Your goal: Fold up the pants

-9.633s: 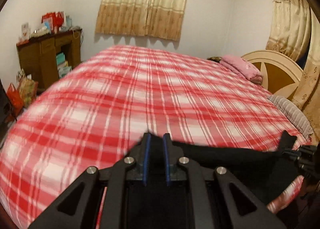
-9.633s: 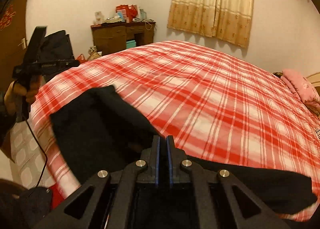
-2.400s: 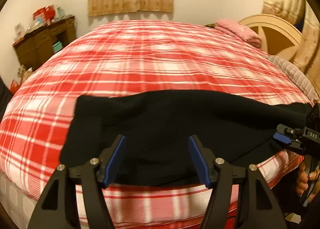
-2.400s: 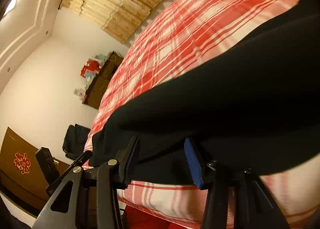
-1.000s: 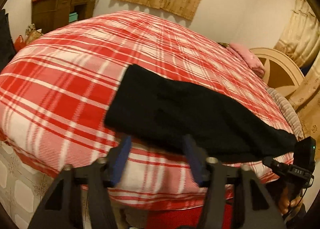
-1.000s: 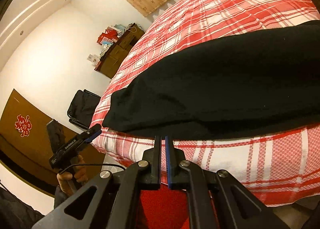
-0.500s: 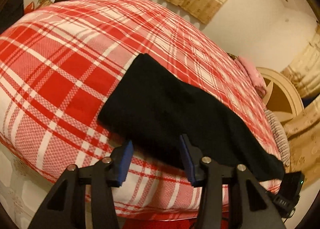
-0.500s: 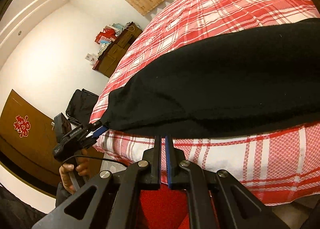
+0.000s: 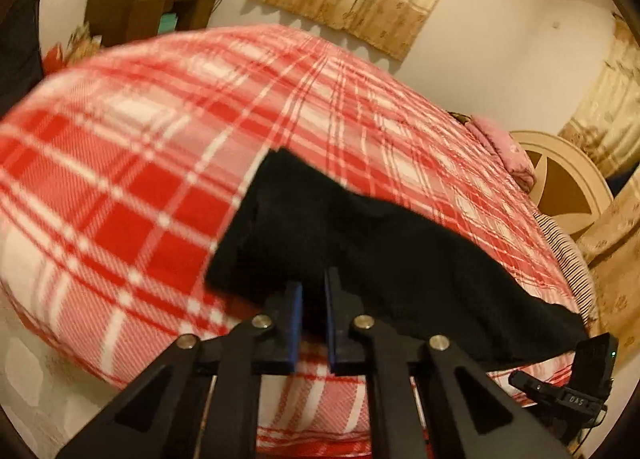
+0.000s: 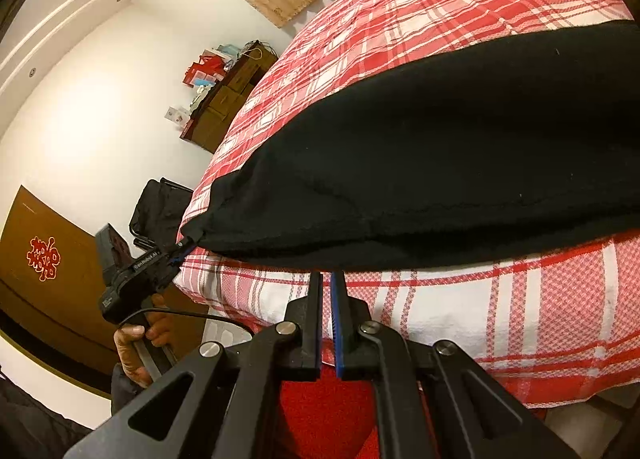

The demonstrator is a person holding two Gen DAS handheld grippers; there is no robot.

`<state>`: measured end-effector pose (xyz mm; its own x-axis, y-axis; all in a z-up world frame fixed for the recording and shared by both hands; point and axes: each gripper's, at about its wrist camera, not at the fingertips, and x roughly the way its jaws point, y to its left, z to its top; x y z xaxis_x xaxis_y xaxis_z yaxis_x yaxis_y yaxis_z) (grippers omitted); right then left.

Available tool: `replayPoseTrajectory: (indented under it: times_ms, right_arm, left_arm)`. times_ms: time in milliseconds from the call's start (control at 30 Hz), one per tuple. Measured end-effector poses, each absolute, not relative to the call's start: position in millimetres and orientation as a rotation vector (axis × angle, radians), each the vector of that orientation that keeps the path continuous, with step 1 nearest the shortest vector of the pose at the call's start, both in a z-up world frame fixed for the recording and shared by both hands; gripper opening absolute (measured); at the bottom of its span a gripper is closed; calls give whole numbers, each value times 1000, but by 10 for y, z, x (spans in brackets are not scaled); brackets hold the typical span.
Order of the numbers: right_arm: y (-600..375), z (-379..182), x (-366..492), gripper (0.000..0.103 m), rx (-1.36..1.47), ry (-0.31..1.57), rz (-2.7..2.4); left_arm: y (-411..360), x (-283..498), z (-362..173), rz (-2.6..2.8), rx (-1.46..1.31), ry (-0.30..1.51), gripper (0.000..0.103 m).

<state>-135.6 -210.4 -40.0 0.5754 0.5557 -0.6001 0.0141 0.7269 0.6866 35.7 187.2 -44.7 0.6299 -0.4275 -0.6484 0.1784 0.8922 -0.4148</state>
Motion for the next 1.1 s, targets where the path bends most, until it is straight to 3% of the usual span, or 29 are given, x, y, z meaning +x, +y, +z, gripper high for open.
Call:
replayPoseTrajectory:
  times_ms: [167, 333, 500, 600, 667, 733, 767, 800, 833, 900, 1100]
  right_arm:
    - [-2065, -430, -1341, 4, 705, 925, 360]
    - [-2009, -449, -1340, 4, 687, 937, 383]
    - [-2043, -411, -1338, 4, 686, 935, 390]
    - [-2199, -335, -1340, 4, 743, 882, 383]
    - [-2308, -275, -1324, 4, 755, 863, 353]
    - [-2377, -200, -1281, 5, 725, 854, 345]
    - [-2405, -157, -1254, 10, 703, 846, 341]
    - [-2428, -108, -1223, 27, 681, 835, 343]
    - [-2461, -57, -1179, 60, 666, 819, 351]
    - [-2500, 57, -1086, 87, 652, 761, 362]
    - [-2467, 155, -370, 87, 478, 794, 457]
  left_arm:
    - [1943, 501, -324, -343, -285, 795, 11]
    - [1932, 576, -553, -303, -252, 871, 11]
    - [1980, 520, -656, -295, -267, 895, 17]
    - [2016, 495, -554, -266, -238, 901, 38]
    - [2071, 452, -453, -164, -190, 872, 65]
    - [2111, 393, -330, -101, -157, 822, 65]
    - [2119, 371, -253, -100, -153, 797, 65]
    - [2111, 363, -195, -102, -153, 777, 65]
    - [2073, 355, -137, -110, -145, 753, 65]
    - [1911, 372, -45, -154, -102, 706, 65]
    - [1388, 589, -275, -199, 20, 733, 66]
